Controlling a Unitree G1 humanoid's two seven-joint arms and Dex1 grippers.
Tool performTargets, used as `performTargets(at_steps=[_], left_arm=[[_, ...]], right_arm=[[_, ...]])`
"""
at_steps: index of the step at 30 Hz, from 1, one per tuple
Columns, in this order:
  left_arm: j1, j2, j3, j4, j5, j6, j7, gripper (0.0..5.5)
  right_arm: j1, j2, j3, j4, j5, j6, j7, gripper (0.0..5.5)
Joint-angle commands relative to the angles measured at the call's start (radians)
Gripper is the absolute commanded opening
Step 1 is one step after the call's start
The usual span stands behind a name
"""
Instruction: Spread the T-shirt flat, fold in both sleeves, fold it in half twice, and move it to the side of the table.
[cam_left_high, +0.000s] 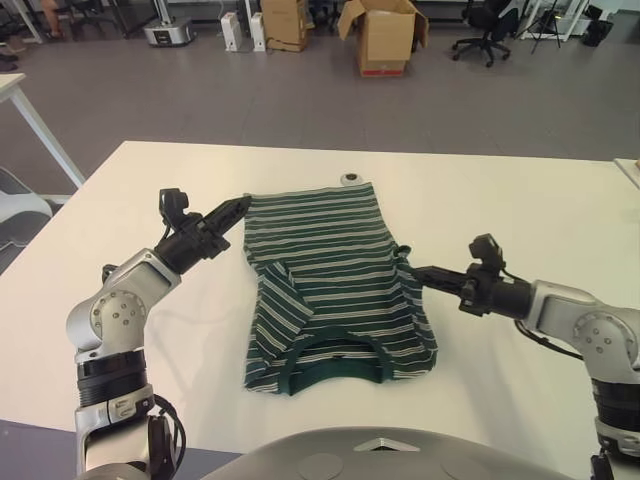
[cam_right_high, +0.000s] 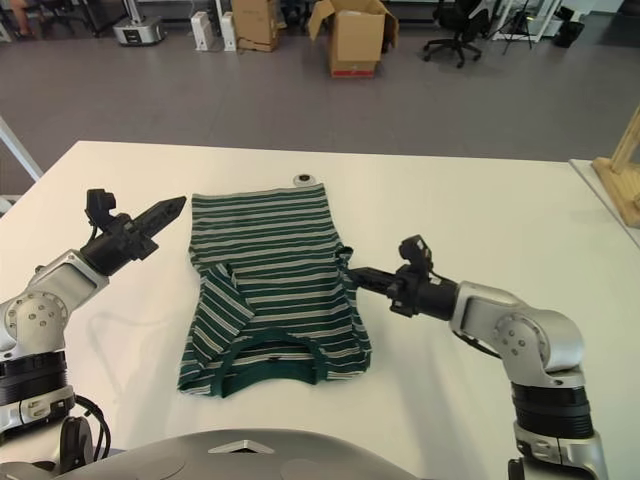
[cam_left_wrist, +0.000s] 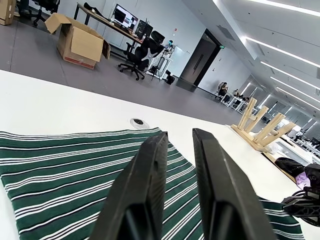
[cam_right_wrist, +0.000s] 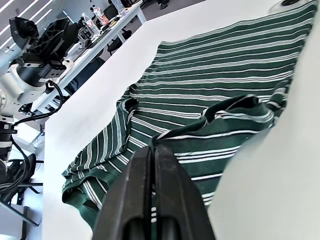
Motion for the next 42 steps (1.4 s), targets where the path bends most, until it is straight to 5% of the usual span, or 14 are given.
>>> performTargets(at_steps=[1, 8, 11, 13, 15, 17, 21, 26, 33, 42], left_arm=[[0.012, 0.000, -0.007, -0.011, -0.007, -0.004, 0.011, 0.91], [0.011, 0.002, -0.020, -0.001, 0.007, -0.014, 0.004, 0.91], [0.030, 0.058, -0.067, -0.002, 0.072, -0.039, -0.036, 0.91], [0.097, 0.194, -0.194, -0.017, 0.280, -0.232, -0.167, 0.91], [0.182, 0.345, -0.275, 0.031, 0.477, -0.528, -0.358, 0.91], [0.185, 0.502, -0.383, 0.207, 0.715, -1.014, -0.515, 1.25], [0.148, 0.510, -0.456, 0.403, 0.850, -1.640, -0.575, 2.00], [0.234, 0.509, -0.526, 0.499, 0.947, -2.048, -0.529, 2.02], [0.221, 0.409, -0.569, 0.572, 1.118, -2.254, -0.412, 2.02], [0.132, 0.396, -0.606, 0.766, 1.451, -2.323, -0.232, 2.02]], right_arm=[[-0.036, 0.068, 0.126, 0.009, -0.067, 0.005, -0.066, 0.01], [-0.062, 0.164, 0.140, -0.025, 0.005, 0.040, -0.097, 0.95], [-0.097, 0.192, 0.046, -0.047, 0.082, 0.036, -0.138, 1.01], [-0.102, 0.095, 0.044, -0.061, -0.045, -0.049, -0.145, 1.01], [-0.013, -0.129, 0.129, -0.071, -0.305, -0.265, -0.044, 1.20], [0.100, -0.282, 0.201, -0.051, -0.530, -0.537, 0.060, 1.62], [0.194, -0.410, 0.301, 0.099, -0.860, -1.188, 0.155, 2.45], [0.184, -0.436, 0.365, 0.282, -1.013, -1.673, 0.166, 2.63], [0.079, -0.351, 0.481, 0.475, -1.175, -2.041, 0.116, 2.63], [-0.051, -0.251, 0.575, 0.634, -1.284, -2.120, 0.047, 2.63]])
